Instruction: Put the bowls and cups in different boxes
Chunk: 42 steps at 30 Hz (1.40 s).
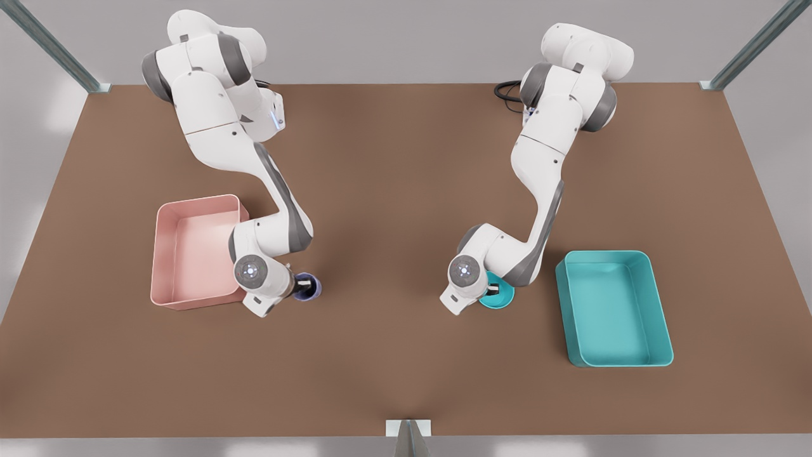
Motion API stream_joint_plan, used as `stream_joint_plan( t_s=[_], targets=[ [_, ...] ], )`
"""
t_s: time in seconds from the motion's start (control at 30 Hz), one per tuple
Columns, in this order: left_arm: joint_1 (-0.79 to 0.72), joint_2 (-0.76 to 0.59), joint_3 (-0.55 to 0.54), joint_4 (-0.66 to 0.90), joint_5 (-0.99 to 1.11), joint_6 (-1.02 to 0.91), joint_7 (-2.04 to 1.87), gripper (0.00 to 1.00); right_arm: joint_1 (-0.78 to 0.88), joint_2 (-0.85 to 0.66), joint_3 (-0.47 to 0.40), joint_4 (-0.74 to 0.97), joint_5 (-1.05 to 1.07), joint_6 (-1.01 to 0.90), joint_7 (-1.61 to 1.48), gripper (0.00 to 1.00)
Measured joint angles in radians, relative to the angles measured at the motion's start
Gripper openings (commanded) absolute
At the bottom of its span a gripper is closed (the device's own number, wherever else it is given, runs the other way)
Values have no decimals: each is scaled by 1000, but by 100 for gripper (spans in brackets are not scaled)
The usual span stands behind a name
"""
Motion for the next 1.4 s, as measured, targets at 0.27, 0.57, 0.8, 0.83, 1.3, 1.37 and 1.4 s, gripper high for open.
stream_joint_plan(
  t_s=[0.27, 0.57, 0.8, 0.83, 1.3, 1.37, 1.4],
  targets=[
    [41, -88, 4, 31, 5, -79, -35, 21, -125, -378, -7, -51, -47, -239, -32, 21],
    [320, -187, 0, 107, 40, -273, -47, 21, -465, -415, -9, -310, -144, -233, -243, 21],
    [446, -138, -1, 72, 45, -248, -24, 21, -470, -344, -7, -406, -135, -30, -360, 21],
    [448, -125, -2, 68, 44, -241, -20, 21, -470, -335, -6, -407, -134, -10, -373, 21],
    [481, -32, -20, 69, 36, -135, 26, 100, -464, -269, 4, -397, -135, 99, -462, 100],
    [485, -107, -55, 82, 24, -168, 34, 100, -463, -301, 4, -397, -129, 84, -470, 100],
    [488, -153, -84, 99, 20, -198, 40, 100, -462, -322, 4, -396, -124, 70, -476, 100]
  ],
)
